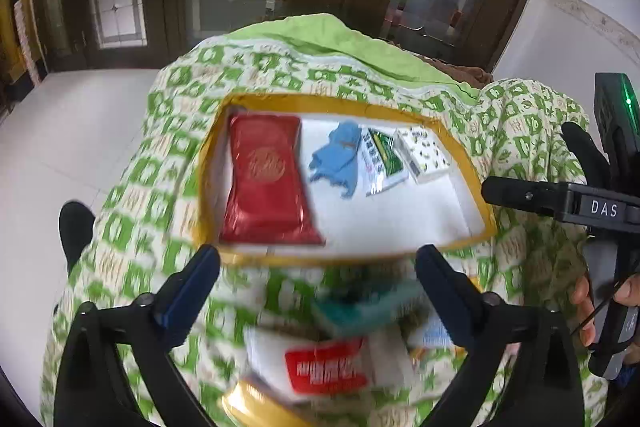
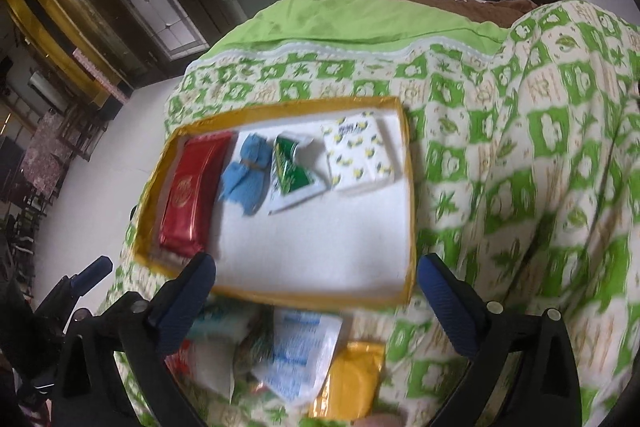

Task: Organize soft objects
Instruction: 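Withdraw both grippers from the tray toward the loose items on the quilt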

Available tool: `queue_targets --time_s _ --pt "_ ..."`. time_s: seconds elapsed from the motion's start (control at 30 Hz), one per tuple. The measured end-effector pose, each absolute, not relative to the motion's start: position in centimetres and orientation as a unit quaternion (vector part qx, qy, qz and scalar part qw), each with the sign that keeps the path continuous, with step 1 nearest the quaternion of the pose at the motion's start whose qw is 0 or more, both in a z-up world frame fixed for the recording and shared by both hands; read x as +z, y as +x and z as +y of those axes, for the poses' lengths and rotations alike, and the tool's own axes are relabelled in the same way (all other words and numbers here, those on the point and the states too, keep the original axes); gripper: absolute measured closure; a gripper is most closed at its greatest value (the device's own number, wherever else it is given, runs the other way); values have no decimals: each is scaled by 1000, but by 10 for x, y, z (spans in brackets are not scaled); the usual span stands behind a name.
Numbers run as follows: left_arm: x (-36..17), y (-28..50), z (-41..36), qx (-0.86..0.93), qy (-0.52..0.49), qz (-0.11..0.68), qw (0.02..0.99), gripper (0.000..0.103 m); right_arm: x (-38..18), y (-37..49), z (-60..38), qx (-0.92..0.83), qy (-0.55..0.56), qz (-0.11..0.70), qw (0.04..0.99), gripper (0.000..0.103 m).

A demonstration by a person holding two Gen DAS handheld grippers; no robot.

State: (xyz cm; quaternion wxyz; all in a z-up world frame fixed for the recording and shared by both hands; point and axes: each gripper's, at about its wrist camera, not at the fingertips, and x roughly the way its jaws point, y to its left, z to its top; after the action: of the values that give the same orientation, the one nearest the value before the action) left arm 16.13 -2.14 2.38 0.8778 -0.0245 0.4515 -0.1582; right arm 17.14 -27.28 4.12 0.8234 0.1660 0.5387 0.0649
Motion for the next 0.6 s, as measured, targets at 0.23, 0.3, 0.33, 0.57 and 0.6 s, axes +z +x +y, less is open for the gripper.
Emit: queue_targets --time_s 0.23,0.3,0.33,0.57,0.6 --pt "15 121 2 -155 -45 456 875 0 34 141 -278 83 192 549 809 1" --pt "13 108 7 -151 -35 450 879 0 30 132 -280 85 193 552 806 1" --pt "11 102 9 -149 -29 449 881 0 28 128 -280 84 189 555 806 1" --pt "-8 71 19 -140 -4 464 875 0 30 111 -275 99 176 566 799 1" --pt "-9 69 19 -141 -3 465 874 0 31 108 -273 101 174 571 796 1"
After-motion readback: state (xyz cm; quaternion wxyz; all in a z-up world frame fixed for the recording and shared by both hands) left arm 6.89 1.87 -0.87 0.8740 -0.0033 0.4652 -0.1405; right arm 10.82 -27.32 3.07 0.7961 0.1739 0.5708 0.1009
